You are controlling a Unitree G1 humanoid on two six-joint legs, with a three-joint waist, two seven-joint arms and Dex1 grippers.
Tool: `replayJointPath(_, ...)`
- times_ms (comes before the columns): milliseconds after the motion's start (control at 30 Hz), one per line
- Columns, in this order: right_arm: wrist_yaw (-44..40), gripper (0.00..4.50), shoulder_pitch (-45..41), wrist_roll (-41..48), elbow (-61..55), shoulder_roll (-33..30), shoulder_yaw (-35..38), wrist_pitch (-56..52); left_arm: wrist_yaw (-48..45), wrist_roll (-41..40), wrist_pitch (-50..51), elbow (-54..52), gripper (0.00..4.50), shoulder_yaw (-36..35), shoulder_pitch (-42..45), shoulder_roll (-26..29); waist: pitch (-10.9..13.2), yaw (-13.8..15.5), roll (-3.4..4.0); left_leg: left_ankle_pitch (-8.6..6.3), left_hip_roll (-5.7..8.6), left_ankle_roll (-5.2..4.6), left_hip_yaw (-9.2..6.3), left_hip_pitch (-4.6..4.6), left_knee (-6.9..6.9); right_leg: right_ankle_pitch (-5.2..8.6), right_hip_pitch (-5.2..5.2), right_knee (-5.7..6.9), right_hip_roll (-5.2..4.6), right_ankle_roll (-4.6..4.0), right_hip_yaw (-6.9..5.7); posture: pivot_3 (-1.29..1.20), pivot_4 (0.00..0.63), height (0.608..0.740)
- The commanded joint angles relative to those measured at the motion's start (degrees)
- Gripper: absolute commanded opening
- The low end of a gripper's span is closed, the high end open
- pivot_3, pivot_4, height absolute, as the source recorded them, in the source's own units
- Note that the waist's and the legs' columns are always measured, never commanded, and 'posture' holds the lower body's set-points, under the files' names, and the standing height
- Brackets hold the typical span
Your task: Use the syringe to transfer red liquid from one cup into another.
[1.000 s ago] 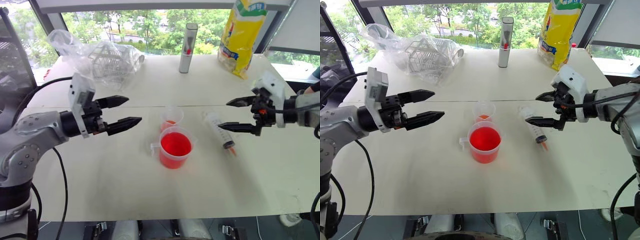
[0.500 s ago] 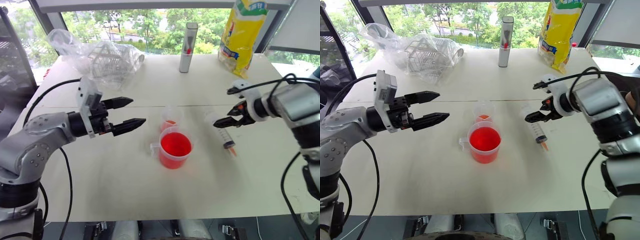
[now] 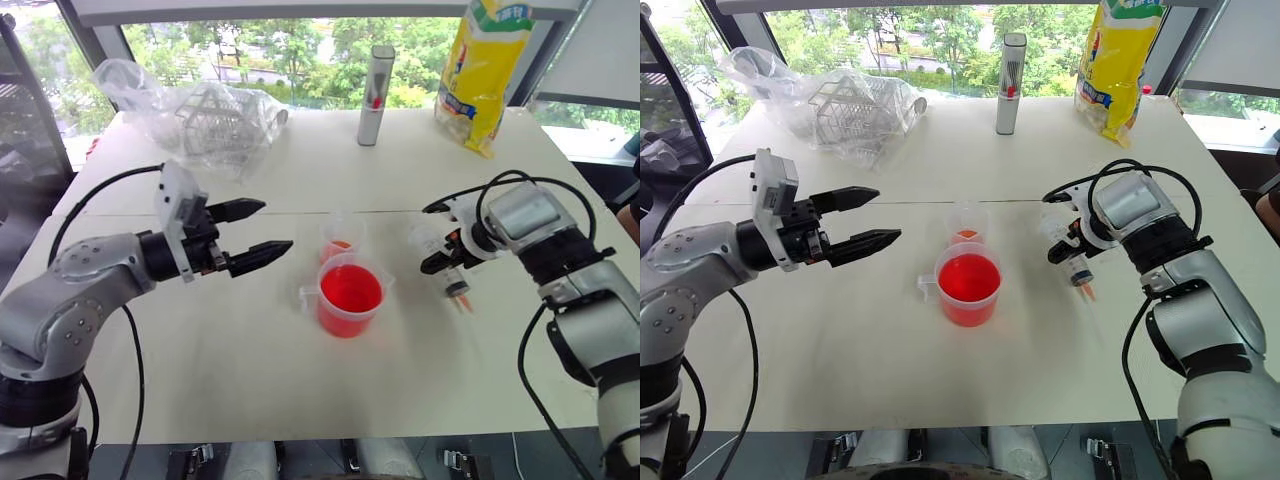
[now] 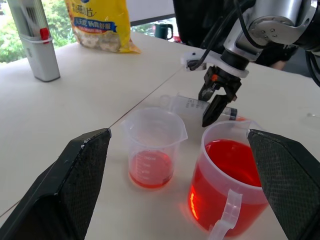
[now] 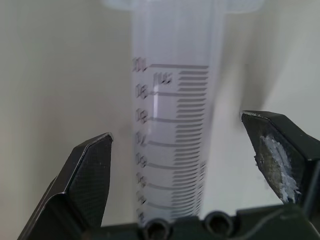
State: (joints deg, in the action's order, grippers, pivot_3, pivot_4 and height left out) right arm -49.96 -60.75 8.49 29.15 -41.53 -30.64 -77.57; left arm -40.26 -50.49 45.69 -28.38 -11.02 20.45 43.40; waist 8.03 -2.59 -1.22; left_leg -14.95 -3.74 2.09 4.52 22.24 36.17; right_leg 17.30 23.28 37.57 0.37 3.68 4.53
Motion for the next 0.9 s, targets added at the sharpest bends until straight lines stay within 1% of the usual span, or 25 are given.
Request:
replayJointPath(33, -0.5, 2.73, -1.4, -0.6, 0.9, 0.9, 0.2, 0.9, 0.4, 0.2, -1.2, -1.9, 4.5, -1.5, 0.3, 0.5, 0.0, 0.0, 0.0, 0.0, 0.0, 0.0, 0.0, 0.0, 0.0, 0.0, 0.0, 0.0, 0.0, 0.0, 0.0, 0.0, 0.15, 0.74)
replayJointPath(67, -0.7, 2.09, -1.4, -0.8, 0.9, 0.9, 0.2, 1.1, 0.4, 0.2, -1.2, -1.9, 4.5, -1.6, 0.3, 0.6, 0.0, 0.0, 0.0, 0.0, 0.0, 0.0, 0.0, 0.0, 0.0, 0.0, 0.0, 0.0, 0.0, 0.0, -0.01, 0.0, 0.15, 0.74)
replayJointPath(100, -0.7, 1.68, -1.5, -0.8, 1.1, 1.0, 0.4, 1.1, 0.4, 0.3, -1.2, -1.9, 4.5, -1.6, 0.3, 0.6, 0.0, 0.0, 0.0, 0.0, 0.0, 0.0, 0.0, 0.0, -0.01, 0.0, 0.0, 0.01, 0.01, 0.0, -0.01, 0.0, 0.15, 0.74)
replayJointPath(133, -0.7, 1.41, -1.6, -0.8, 1.2, 1.1, 0.6, 0.9, 0.4, 0.2, -1.2, -1.9, 4.5, -1.5, 0.3, 0.7, 0.0, 0.0, 0.0, 0.0, 0.0, 0.0, 0.0, -0.01, 0.0, 0.0, 0.0, 0.01, 0.01, 0.0, -0.01, 0.0, 0.15, 0.74)
replayJointPath(300, -0.4, 1.41, -1.8, -0.5, -1.1, 0.3, 2.4, -0.2, -0.2, 0.8, -1.5, -1.1, 4.5, -0.9, 1.2, 0.7, 0.0, 0.0, 0.0, 0.0, 0.0, 0.0, 0.0, -0.01, -0.01, 0.0, 0.0, 0.01, 0.01, 0.0, -0.01, 0.0, 0.15, 0.74)
replayJointPath(400, -1.0, 1.41, -1.7, 0.8, -7.5, -2.7, 6.4, 1.5, -0.7, 1.3, -1.8, 0.1, 4.5, -0.2, 3.0, 0.4, 0.0, 0.1, 0.06, 0.0, 0.0, 0.0, 0.01, 0.02, -0.02, 0.0, 0.04, 0.01, 0.01, 0.0, -0.01, 0.0, 0.15, 0.74)
replayJointPath(433, -0.8, 1.41, -1.6, 1.3, -9.7, -3.5, 8.7, 2.4, -0.9, 1.5, -1.8, 0.6, 4.5, 0.0, 3.8, 0.2, 0.0, 0.1, 0.06, 0.0, 0.01, 0.0, 0.0, 0.06, -0.02, 0.0, 0.08, 0.03, 0.0, 0.0, -0.02, 0.0, 0.15, 0.74)
replayJointPath(500, 0.6, 1.41, 1.3, 2.8, -17.0, -4.0, 17.4, 16.7, -1.4, 1.2, -1.7, 1.4, 4.5, 0.3, 5.3, -0.2, 0.0, 0.2, 0.04, 0.0, 0.01, 0.0, -0.01, 0.08, -0.02, 0.0, 0.08, 0.02, 0.0, 0.0, -0.04, 0.0, 0.15, 0.74)
replayJointPath(567, 2.6, 1.41, 3.1, 6.3, -22.9, -2.4, 27.0, 19.3, -2.1, 1.1, -1.6, 2.2, 4.5, 0.8, 6.9, -0.3, 0.0, 0.2, 0.05, 0.0, 0.02, 0.0, -0.02, 0.09, -0.04, 0.0, 0.08, -0.01, 0.01, 0.01, -0.09, 0.0, 0.15, 0.74)
replayJointPath(633, 3.8, 1.41, 5.4, 12.0, -29.2, 1.0, 36.3, 20.1, -3.0, 0.9, -1.5, 3.4, 4.5, 1.2, 8.9, -0.6, 0.0, 0.2, 0.02, 0.0, 0.02, 0.0, -0.05, 0.08, -0.06, 0.0, 0.05, -0.01, 0.03, 0.02, -0.12, 0.0, 0.15, 0.74)
replayJointPath(667, 3.8, 1.41, 7.1, 14.7, -33.0, 2.6, 39.8, 21.6, -3.6, 0.9, -1.6, 4.0, 4.5, 1.4, 10.1, -0.7, 0.0, 0.2, -0.01, 0.0, 0.0, 0.0, -0.07, 0.08, -0.05, 0.0, 0.04, -0.01, 0.04, 0.02, -0.12, 0.0, 0.15, 0.74)
replayJointPath(733, 3.6, 1.41, 10.6, 18.9, -40.1, 5.3, 44.5, 24.6, -5.1, 1.5, -2.1, 5.7, 4.5, 2.1, 12.4, -1.0, 0.0, 0.2, -0.01, 0.0, -0.02, 0.01, -0.12, 0.04, -0.07, 0.0, -0.05, 0.0, 0.05, 0.02, -0.15, 0.0, 0.15, 0.74)
replayJointPath(767, 4.4, 1.41, 12.1, 21.3, -42.7, 6.8, 46.5, 24.1, -5.7, 1.6, -2.1, 6.6, 4.5, 2.5, 13.6, -1.2, 0.0, 0.2, -0.01, 0.0, -0.02, 0.01, -0.13, 0.04, -0.05, 0.0, -0.06, 0.02, 0.04, 0.02, -0.15, 0.0, 0.15, 0.74)
replayJointPath(833, 3.9, 1.41, 15.1, 26.4, -47.5, 8.5, 48.7, 23.3, -7.5, 1.6, -2.1, 8.4, 4.5, 3.2, 15.7, -1.2, 0.0, 0.2, 0.0, 0.0, -0.03, 0.01, -0.12, 0.01, -0.04, 0.0, -0.09, 0.02, 0.02, 0.02, -0.15, 0.0, 0.15, 0.74)
replayJointPath(900, 1.5, 1.41, 19.5, 31.5, -53.3, 8.8, 49.2, 23.9, -9.6, 1.8, -2.4, 10.2, 4.5, 4.3, 18.0, -1.4, 0.0, 0.2, 0.0, 0.01, -0.02, 0.01, -0.11, 0.01, -0.01, -0.01, -0.09, 0.07, -0.01, 0.02, -0.15, 0.0, 0.15, 0.74)
